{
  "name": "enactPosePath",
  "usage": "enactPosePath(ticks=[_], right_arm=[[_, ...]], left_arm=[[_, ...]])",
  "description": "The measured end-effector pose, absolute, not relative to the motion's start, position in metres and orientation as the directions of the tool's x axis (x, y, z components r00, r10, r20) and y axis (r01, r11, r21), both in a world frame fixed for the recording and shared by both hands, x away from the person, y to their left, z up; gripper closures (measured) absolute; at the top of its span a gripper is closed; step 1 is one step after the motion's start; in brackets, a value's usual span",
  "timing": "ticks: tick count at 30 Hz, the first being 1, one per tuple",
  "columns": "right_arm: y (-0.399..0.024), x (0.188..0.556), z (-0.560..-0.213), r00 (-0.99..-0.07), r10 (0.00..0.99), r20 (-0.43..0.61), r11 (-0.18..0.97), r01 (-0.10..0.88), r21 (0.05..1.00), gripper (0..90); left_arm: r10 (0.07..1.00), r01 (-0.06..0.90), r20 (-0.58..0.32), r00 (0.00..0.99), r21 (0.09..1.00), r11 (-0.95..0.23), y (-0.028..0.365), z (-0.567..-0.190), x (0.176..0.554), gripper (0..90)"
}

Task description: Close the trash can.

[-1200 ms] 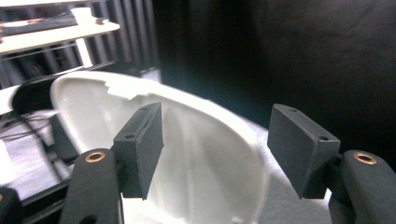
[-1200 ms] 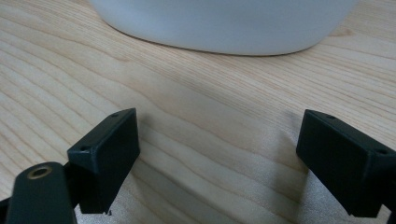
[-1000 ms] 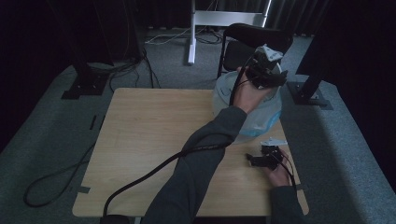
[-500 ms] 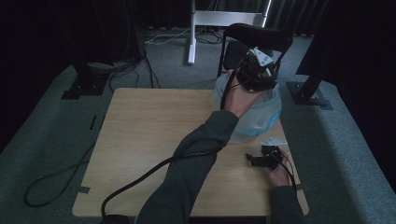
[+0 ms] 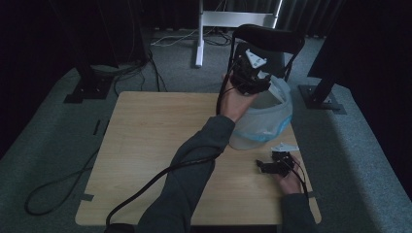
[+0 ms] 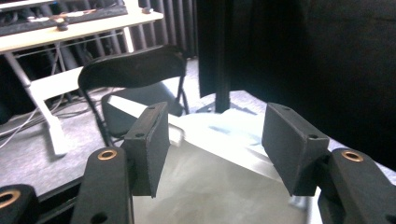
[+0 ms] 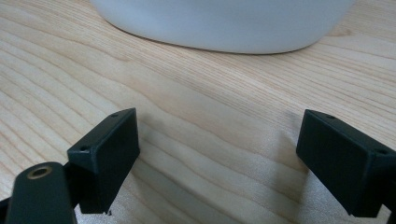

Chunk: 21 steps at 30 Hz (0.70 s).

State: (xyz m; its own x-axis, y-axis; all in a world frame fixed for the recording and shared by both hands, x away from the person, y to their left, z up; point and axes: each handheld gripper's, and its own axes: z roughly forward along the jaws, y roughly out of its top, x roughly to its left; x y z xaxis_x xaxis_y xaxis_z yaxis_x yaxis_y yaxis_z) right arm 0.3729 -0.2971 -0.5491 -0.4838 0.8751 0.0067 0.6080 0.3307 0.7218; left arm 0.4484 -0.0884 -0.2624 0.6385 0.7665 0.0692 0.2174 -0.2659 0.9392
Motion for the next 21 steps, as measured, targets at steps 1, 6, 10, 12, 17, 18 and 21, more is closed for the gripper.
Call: enactPosePath(ticks=[1, 6, 10, 12, 17, 18, 21], right_arm=[[-0.297, 0.373, -0.549, -0.484, 0.875, 0.007, 0.331, 0.608, 0.722, 12.1], [-0.297, 0.373, -0.549, -0.483, 0.875, 0.007, 0.33, 0.609, 0.722, 12.1], [-0.297, 0.373, -0.549, -0.483, 0.876, 0.005, 0.331, 0.608, 0.721, 12.1], [-0.297, 0.373, -0.549, -0.483, 0.876, 0.006, 0.331, 0.608, 0.722, 12.1], [-0.297, 0.373, -0.549, -0.483, 0.876, 0.006, 0.33, 0.609, 0.722, 12.1], [-0.297, 0.373, -0.549, -0.483, 0.876, 0.006, 0.33, 0.608, 0.722, 12.1], [-0.297, 0.373, -0.549, -0.483, 0.876, 0.006, 0.33, 0.608, 0.722, 12.1]], left_arm=[[0.771, 0.225, 0.07, 0.633, 0.936, -0.27, -0.085, -0.264, 0.45, 41.4], [0.786, 0.262, 0.064, 0.615, 0.924, -0.28, -0.071, -0.273, 0.459, 42.9], [0.806, 0.265, 0.104, 0.583, 0.913, -0.309, -0.066, -0.277, 0.461, 47.5], [0.817, 0.278, 0.11, 0.566, 0.907, -0.316, -0.062, -0.279, 0.463, 50.0], [0.814, 0.273, 0.169, 0.555, 0.888, -0.37, -0.062, -0.281, 0.465, 59.2], [0.812, 0.269, 0.179, 0.555, 0.885, -0.379, -0.063, -0.282, 0.465, 61.0], [0.804, 0.268, 0.21, 0.556, 0.871, -0.413, -0.067, -0.284, 0.464, 64.2]])
